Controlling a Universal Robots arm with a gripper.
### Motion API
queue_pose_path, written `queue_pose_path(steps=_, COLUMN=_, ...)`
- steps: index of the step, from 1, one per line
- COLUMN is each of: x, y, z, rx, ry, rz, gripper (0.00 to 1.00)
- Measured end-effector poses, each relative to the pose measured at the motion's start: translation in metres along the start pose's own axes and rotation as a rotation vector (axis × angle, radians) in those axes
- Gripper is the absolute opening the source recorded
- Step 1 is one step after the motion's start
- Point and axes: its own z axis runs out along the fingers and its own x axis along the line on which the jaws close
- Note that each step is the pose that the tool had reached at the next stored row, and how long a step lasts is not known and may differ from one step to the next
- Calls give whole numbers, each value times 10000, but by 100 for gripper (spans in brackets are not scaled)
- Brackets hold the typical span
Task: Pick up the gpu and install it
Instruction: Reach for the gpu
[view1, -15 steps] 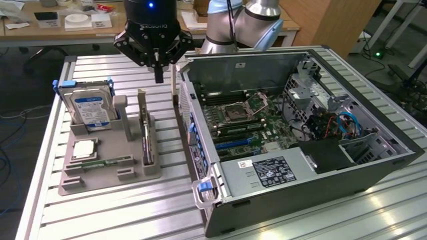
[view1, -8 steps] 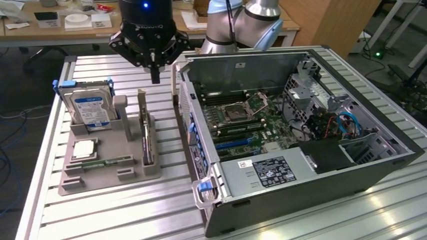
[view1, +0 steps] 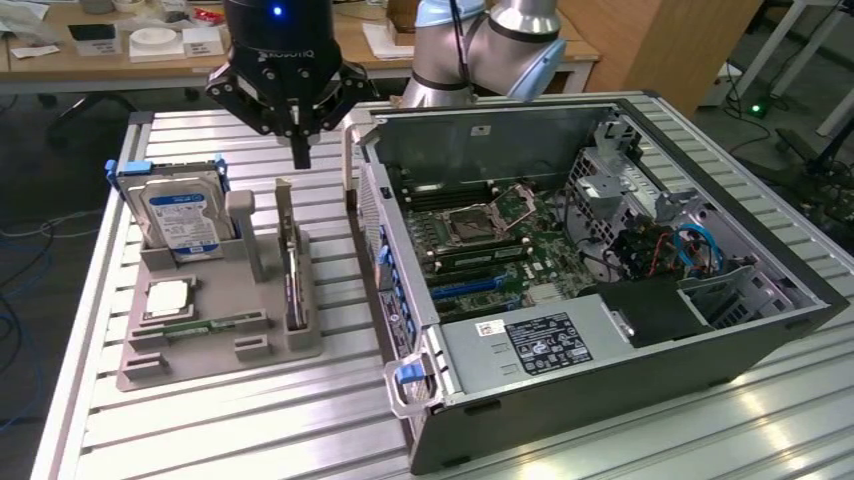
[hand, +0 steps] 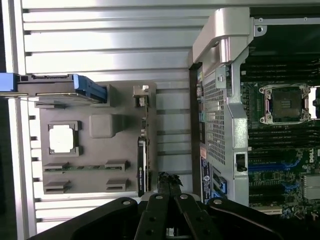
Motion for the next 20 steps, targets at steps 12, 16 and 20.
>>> queue_pose_path(steps=12, x=107, y=-18, z=-3, rx=0, ry=0, rz=0, gripper=10)
queue_pose_path(steps=16, x=137, y=-25, z=-4, rx=0, ry=0, rz=0, gripper=10)
queue_pose_path(steps=20, x=164, y=-30, z=-5, rx=0, ry=0, rz=0, gripper=10)
